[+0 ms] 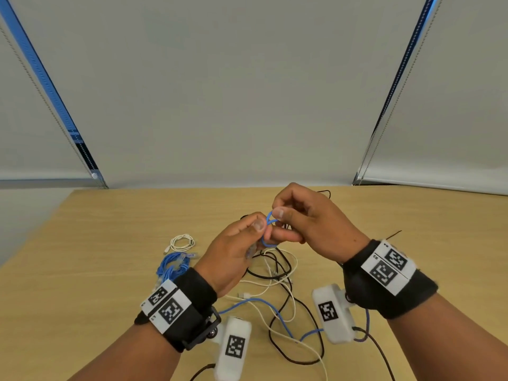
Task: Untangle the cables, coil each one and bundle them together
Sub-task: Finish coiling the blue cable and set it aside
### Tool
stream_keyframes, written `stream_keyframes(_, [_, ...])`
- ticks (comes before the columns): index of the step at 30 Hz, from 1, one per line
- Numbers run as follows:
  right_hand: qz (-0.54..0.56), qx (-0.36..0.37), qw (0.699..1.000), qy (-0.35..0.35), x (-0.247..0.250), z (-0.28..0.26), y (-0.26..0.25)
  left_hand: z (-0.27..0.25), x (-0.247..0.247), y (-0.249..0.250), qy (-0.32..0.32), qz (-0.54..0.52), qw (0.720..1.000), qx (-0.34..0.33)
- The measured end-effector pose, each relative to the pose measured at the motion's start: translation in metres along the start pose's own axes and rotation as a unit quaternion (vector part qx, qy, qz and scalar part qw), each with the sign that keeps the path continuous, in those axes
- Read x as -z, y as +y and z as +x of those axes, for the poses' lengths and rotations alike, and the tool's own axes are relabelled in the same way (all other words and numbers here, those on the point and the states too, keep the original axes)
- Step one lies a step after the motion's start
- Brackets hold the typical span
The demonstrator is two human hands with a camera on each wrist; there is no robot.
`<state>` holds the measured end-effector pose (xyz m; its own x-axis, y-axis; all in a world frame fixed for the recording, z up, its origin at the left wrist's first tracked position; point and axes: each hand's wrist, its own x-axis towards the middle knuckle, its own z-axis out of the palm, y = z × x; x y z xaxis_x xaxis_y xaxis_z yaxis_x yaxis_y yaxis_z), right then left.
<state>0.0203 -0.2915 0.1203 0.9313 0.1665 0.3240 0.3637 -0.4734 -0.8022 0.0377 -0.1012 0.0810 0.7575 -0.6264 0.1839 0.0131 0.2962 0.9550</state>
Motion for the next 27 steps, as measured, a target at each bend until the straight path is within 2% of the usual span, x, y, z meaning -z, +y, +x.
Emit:
stream_keyframes(6, [-0.049, -0.063, 0.996, -0.03, 0.018, -0.005, 0.018, 0.003, 0.007, 0.028, -0.02, -0.184, 0.982, -0.031])
stream_keyframes(9, [-0.054, -0.105, 0.99, -0.082, -0.001, -0.016, 0.027, 0.011, 0.009, 0.037, 0.037, -0.209, 0.975, -0.067])
stream_keyframes(11, [-0.047, -0.135, 0.981, -0.132, -0.015, -0.025, 0.03, 0.019, 0.014, 0.039, 0.124, -0.161, 0.975, -0.095])
stream_keyframes(13, [-0.039, -0.139, 0.978, -0.147, -0.019, -0.03, 0.025, 0.025, 0.021, 0.037, 0.203, -0.006, 0.975, -0.094])
stream_keyframes(14, [-0.037, -0.13, 0.981, -0.14, -0.017, -0.03, 0.021, 0.027, 0.024, 0.034, 0.223, 0.099, 0.967, -0.078])
stream_keyframes(16, [-0.062, -0.09, 0.988, -0.11, -0.009, -0.026, 0.008, 0.028, 0.026, 0.023, 0.205, 0.275, 0.938, -0.039])
stream_keyframes(18, [-0.097, -0.048, 0.992, -0.064, 0.001, -0.018, -0.003, 0.026, 0.021, 0.01, 0.161, 0.343, 0.925, -0.021])
stream_keyframes(22, [-0.047, -0.047, 0.997, 0.029, 0.012, -0.005, -0.009, 0.022, 0.001, 0.003, 0.07, 0.248, 0.966, 0.01])
stream_keyframes(27, [0.045, -0.053, 0.997, 0.027, 0.009, -0.004, -0.007, 0.018, -0.009, 0.011, 0.019, 0.108, 0.994, 0.006])
